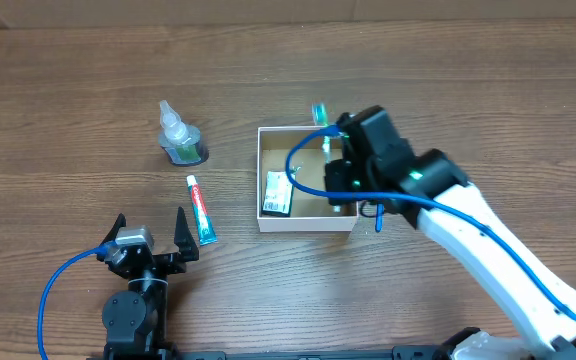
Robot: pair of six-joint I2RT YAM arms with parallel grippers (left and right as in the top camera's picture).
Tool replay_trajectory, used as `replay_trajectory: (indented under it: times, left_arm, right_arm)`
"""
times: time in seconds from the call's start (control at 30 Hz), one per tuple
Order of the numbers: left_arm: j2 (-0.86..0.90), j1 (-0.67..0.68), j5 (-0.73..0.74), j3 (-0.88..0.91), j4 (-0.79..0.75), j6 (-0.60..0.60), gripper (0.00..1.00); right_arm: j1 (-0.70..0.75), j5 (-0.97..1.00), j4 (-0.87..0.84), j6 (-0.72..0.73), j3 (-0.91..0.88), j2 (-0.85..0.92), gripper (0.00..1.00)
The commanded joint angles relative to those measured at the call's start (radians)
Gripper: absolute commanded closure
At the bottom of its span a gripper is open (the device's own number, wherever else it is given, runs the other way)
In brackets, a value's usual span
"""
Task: Pack container
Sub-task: 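Place the toothbrush into the box with the right gripper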
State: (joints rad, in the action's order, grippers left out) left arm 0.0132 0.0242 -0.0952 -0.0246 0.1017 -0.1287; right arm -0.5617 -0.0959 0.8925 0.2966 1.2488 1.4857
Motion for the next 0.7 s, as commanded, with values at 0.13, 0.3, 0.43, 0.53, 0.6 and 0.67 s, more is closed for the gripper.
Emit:
replay_trajectory:
  times: [0.13, 0.3, 0.43, 0.53, 0.6, 0.67]
  left_arm:
    - [-0.009, -0.004, -0.009, 0.005, -0.005, -0.009, 0.0]
    - [-0.009, -0.004, -0.009, 0.005, -0.005, -0.009, 0.0]
    - [-0.009, -0.004, -0.009, 0.005, -0.005, -0.01, 0.0]
    - [-0.009, -0.004, -0.009, 0.005, -0.005, -0.009, 0.0]
    - [-0.009, -0.004, -0.009, 0.005, -0.005, -0.009, 0.0]
    - [-0.009, -0.004, -0.009, 0.005, -0.005, -0.009, 0.0]
  right_arm:
    - [-0.01, 0.072, -0.01, 0.011, 0.014, 0.128, 0.8]
    - [-0.003, 0.088, 0.0, 0.011, 0.018, 0.12, 0.8]
    - [0.024, 0.11, 0.074, 0.011, 0.054, 0.051, 0.8]
    - [0.05, 0.16, 0.134, 0.013, 0.062, -0.027, 0.79]
    - [0.077, 0.181, 0.171, 0.019, 0.062, -0.073, 0.68]
    - [0.107, 0.19, 0.209, 0.018, 0.061, -0.098, 0.0]
